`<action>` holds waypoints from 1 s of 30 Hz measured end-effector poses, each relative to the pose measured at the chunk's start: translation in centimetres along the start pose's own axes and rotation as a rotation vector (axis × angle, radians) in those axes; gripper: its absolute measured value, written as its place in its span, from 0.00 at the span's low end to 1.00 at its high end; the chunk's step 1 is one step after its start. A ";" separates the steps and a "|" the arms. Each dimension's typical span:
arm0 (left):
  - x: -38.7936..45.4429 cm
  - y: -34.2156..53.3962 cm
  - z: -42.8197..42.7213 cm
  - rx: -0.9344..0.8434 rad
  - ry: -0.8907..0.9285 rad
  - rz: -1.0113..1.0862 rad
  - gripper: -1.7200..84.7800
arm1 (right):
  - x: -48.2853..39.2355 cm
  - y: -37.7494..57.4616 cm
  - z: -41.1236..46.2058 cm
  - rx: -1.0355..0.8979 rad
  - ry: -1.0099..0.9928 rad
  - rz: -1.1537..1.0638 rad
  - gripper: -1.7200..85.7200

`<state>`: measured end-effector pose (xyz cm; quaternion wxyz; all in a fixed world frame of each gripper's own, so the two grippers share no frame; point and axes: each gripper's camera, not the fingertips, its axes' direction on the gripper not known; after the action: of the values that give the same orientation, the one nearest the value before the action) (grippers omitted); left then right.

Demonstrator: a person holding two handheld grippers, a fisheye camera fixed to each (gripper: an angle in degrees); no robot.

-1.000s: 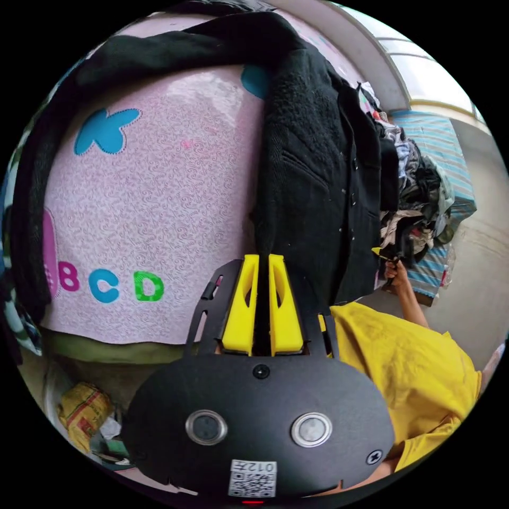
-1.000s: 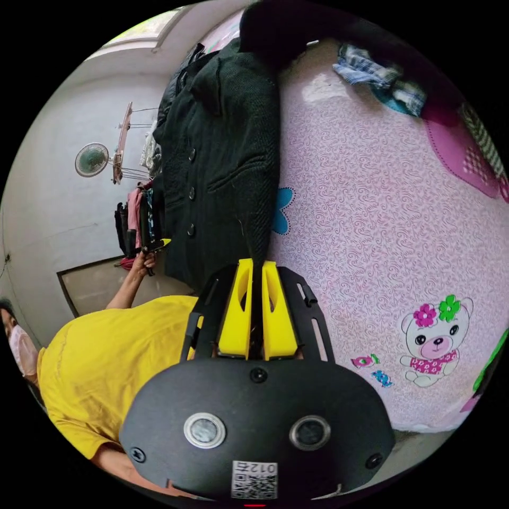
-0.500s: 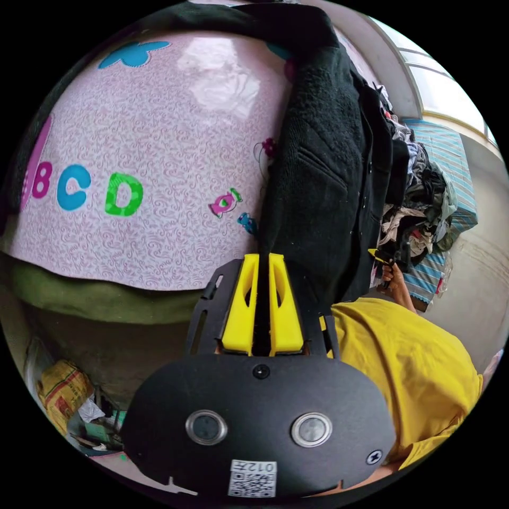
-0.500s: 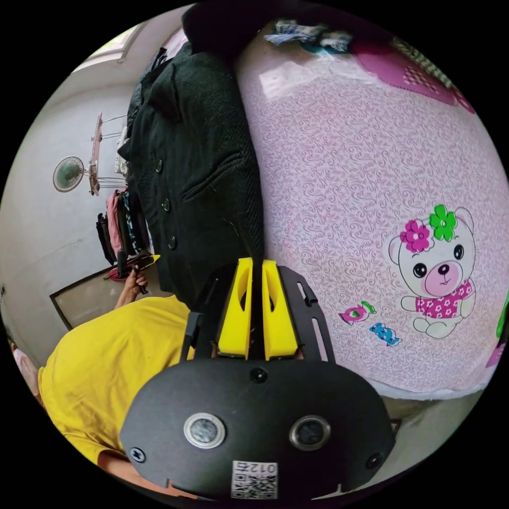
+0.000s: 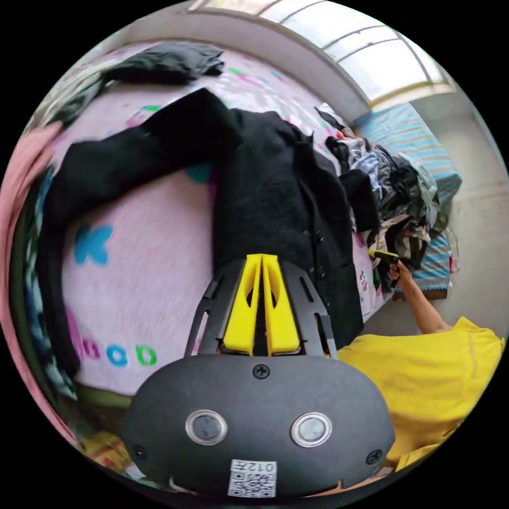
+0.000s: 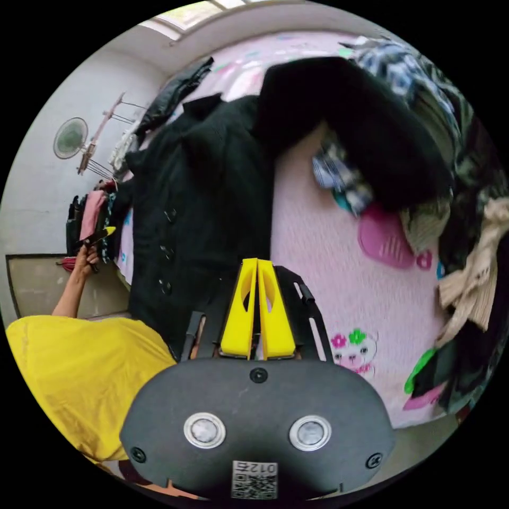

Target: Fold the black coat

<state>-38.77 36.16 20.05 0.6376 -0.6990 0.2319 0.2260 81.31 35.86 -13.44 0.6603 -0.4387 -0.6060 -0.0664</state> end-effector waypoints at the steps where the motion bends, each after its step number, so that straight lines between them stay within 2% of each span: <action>1: 1.9 -3.3 0.9 -0.008 0.011 0.059 0.03 | -1.8 -2.9 -0.4 0.046 -0.010 -0.040 0.02; 5: 8.2 -13.7 4.6 -0.023 0.015 0.215 0.03 | -7.9 -11.6 -0.3 0.126 0.018 -0.193 0.02; 10: 11.3 -22.5 8.6 -0.064 -0.103 0.227 0.02 | -14.0 -22.2 2.5 0.100 0.086 -0.326 0.02; 16: 8.4 -27.7 11.1 -0.122 -0.209 0.138 0.02 | -14.7 -29.4 7.7 -0.036 0.242 -0.344 0.02; 18: 6.7 -28.2 10.9 -0.115 -0.181 0.114 0.02 | -14.0 -31.0 8.7 -0.060 0.294 -0.319 0.02; 22: 4.1 -28.5 10.2 -0.054 -0.112 0.087 0.02 | -12.8 -33.5 8.6 -0.033 0.208 -0.259 0.02; 26: 2.8 -28.9 9.9 0.000 0.035 0.091 0.02 | -13.0 -35.3 6.2 -0.041 0.127 -0.228 0.02; 30: 4.7 -30.0 7.9 0.078 0.052 0.219 0.02 | -13.4 -39.0 -0.2 0.191 0.036 -0.208 0.03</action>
<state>-16.85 46.27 40.05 0.6297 -0.6498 0.3320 0.2666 53.86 6.07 -5.46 0.6993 -0.3076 -0.6398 -0.0842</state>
